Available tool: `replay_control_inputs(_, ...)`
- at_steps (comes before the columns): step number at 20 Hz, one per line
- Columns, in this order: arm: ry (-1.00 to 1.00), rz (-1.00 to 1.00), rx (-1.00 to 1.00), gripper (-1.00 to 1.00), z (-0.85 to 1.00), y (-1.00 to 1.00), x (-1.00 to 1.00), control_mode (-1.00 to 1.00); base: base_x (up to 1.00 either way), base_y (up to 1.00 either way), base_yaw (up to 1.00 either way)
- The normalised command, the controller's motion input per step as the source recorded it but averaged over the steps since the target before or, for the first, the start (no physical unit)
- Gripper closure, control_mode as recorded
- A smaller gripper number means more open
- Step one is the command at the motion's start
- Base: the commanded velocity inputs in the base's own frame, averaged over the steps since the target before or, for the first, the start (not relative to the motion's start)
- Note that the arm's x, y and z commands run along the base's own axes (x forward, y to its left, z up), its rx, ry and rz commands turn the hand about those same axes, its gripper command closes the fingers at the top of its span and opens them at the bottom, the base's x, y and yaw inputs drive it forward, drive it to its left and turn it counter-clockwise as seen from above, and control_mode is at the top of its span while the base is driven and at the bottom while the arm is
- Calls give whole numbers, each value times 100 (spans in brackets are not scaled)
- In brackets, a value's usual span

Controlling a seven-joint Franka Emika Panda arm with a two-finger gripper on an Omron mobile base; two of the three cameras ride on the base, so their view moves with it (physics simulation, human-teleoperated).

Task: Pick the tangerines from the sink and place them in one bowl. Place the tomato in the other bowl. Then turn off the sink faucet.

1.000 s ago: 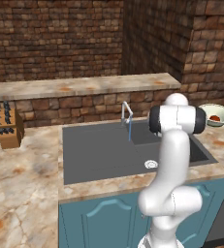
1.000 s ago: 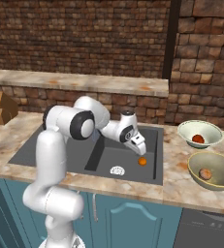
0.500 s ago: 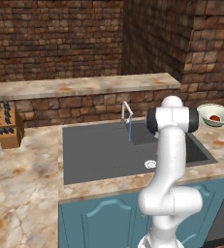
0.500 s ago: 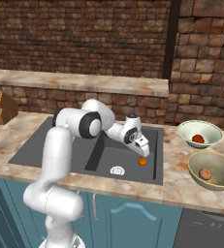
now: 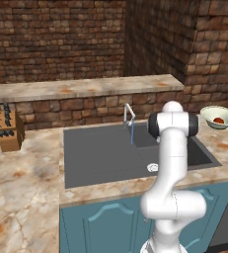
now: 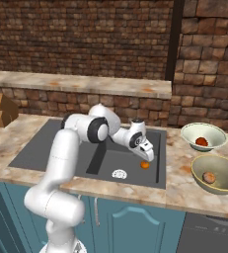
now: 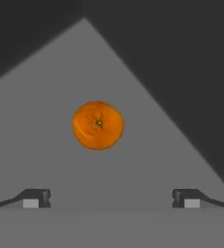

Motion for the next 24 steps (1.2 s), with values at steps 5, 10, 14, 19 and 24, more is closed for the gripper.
replay_control_inputs(5, 3, 0, 0, -100, -31, -10, 23, -100, 0, 0, 0)
replay_control_inputs(10, 3, 0, 2, -100, -29, -15, 25, -100, 0, 0, 0)
replay_control_inputs(14, 2, 0, 2, -100, -27, -15, 24, -100, 0, 0, 0)
replay_control_inputs(19, 0, 0, 1, -100, -28, -11, 5, -100, 0, 0, 0)
replay_control_inputs(24, 0, 0, 0, -100, -31, -3, 0, -100, 0, 0, 0)
